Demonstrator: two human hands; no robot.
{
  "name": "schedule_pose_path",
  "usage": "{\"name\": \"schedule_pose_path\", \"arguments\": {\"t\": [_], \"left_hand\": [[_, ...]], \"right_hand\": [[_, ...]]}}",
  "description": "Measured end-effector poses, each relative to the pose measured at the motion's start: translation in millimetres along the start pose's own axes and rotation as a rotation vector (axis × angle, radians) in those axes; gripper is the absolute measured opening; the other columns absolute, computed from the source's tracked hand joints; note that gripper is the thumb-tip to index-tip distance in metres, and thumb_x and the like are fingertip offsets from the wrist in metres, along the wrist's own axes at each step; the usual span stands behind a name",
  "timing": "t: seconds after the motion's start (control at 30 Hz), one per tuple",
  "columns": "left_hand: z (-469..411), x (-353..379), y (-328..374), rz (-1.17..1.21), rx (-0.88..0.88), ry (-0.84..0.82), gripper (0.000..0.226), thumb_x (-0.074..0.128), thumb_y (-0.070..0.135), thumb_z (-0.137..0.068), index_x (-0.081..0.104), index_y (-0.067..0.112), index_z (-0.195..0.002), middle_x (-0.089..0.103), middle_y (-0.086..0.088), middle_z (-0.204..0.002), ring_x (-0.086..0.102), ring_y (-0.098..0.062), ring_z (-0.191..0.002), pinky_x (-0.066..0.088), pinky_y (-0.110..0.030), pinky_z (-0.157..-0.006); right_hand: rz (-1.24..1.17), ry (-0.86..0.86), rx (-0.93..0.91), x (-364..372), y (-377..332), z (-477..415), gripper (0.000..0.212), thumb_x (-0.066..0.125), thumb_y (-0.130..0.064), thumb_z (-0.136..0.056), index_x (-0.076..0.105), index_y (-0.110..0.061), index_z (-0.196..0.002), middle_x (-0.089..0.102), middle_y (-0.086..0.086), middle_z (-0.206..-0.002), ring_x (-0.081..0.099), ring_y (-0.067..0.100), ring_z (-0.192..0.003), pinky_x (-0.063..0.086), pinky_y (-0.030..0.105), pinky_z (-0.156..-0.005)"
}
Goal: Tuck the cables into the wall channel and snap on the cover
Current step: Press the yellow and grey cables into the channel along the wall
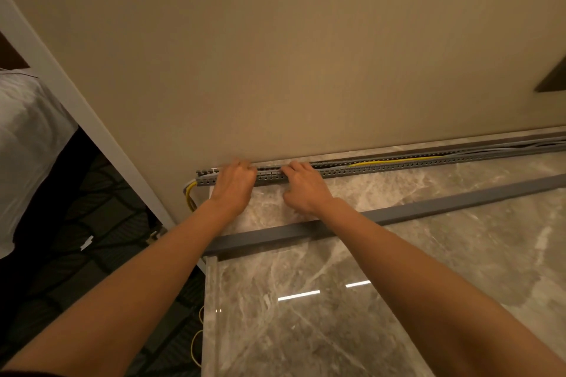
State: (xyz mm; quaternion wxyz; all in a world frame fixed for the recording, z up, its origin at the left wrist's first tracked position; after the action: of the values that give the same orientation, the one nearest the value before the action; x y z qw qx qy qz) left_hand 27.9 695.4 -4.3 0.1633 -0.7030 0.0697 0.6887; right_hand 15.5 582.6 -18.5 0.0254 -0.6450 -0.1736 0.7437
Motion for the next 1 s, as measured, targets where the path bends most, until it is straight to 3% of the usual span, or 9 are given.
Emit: {"name": "schedule_pose_path", "arguments": {"t": [0.2,0.33,0.43,0.57,0.67,0.8,0.9,1.0], "left_hand": [[-11,-10,2,-0.043,-0.029,-0.099,0.023,0.053,0.010,-0.090,0.062,0.004,-0.110,0.064,-0.017,-0.117,0.053,-0.032,-0.115,0.041,-0.039,-0.097],[-17,-18,20,-0.027,0.008,-0.057,0.026,0.047,-0.002,-0.089,0.061,0.000,-0.110,0.063,-0.019,-0.117,0.057,-0.034,-0.111,0.044,-0.039,-0.094],[-20,-16,42,0.032,0.072,-0.030,0.027,0.045,-0.006,-0.088,0.061,-0.002,-0.110,0.061,-0.020,-0.117,0.059,-0.034,-0.106,0.047,-0.039,-0.087],[-20,-9,54,0.040,0.065,-0.031,0.027,0.044,-0.008,-0.089,0.060,-0.005,-0.111,0.059,-0.021,-0.117,0.057,-0.034,-0.106,0.046,-0.040,-0.087],[-23,-10,55,0.086,0.010,-0.085,0.025,0.043,-0.006,-0.092,0.060,-0.007,-0.111,0.059,-0.022,-0.117,0.058,-0.037,-0.104,0.048,-0.040,-0.087],[-38,-21,63,0.096,-0.021,-0.138,0.025,0.045,0.002,-0.093,0.057,-0.002,-0.115,0.058,-0.022,-0.121,0.057,-0.038,-0.111,0.047,-0.041,-0.091],[-46,-24,84,0.092,0.007,-0.130,0.028,0.045,0.004,-0.093,0.054,-0.002,-0.118,0.055,-0.022,-0.124,0.054,-0.039,-0.115,0.045,-0.042,-0.093],[-55,-24,116,0.137,0.074,-0.093,0.028,0.046,0.004,-0.092,0.056,0.001,-0.117,0.054,-0.019,-0.124,0.055,-0.038,-0.112,0.046,-0.042,-0.090]], "right_hand": [[-0.069,-0.029,0.014,1,4,-1,0.055,0.056,-0.015,-0.084,0.040,-0.005,-0.135,0.042,0.013,-0.137,0.036,0.031,-0.126,0.030,0.036,-0.111],[-0.073,0.083,0.064,-21,35,5,0.045,0.053,-0.011,-0.085,0.048,-0.004,-0.130,0.047,0.013,-0.133,0.041,0.030,-0.125,0.032,0.035,-0.110],[0.008,0.104,0.092,-21,57,15,0.047,0.051,-0.013,-0.087,0.045,-0.005,-0.133,0.045,0.011,-0.136,0.042,0.029,-0.125,0.031,0.036,-0.111],[-0.055,0.142,0.121,-14,64,23,0.045,0.048,-0.009,-0.088,0.042,-0.001,-0.132,0.042,0.015,-0.136,0.044,0.032,-0.122,0.034,0.036,-0.108],[-0.037,0.068,0.147,-9,68,17,0.051,0.051,-0.016,-0.086,0.043,-0.004,-0.135,0.044,0.014,-0.140,0.039,0.031,-0.130,0.026,0.037,-0.114],[-0.182,-0.016,0.167,-22,77,11,0.048,0.054,-0.012,-0.086,0.048,-0.003,-0.133,0.049,0.017,-0.135,0.043,0.033,-0.126,0.033,0.035,-0.107],[-0.152,0.010,0.132,-31,98,22,0.054,0.052,-0.006,-0.086,0.043,-0.005,-0.139,0.046,0.014,-0.143,0.040,0.029,-0.133,0.027,0.030,-0.111],[-0.053,0.042,0.108,-34,127,30,0.059,0.053,-0.004,-0.082,0.042,-0.006,-0.139,0.047,0.014,-0.140,0.043,0.030,-0.131,0.028,0.034,-0.113]]}}
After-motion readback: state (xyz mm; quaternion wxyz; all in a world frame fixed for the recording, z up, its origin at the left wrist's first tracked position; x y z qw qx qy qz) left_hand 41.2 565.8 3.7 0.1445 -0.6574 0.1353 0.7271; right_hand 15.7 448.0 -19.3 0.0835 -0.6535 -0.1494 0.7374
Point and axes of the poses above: each hand's wrist, its own z-axis away from the middle knuckle, its own x-axis out of the palm, y = z × x, the point moved 6 cm from there along -z, towards the middle knuckle
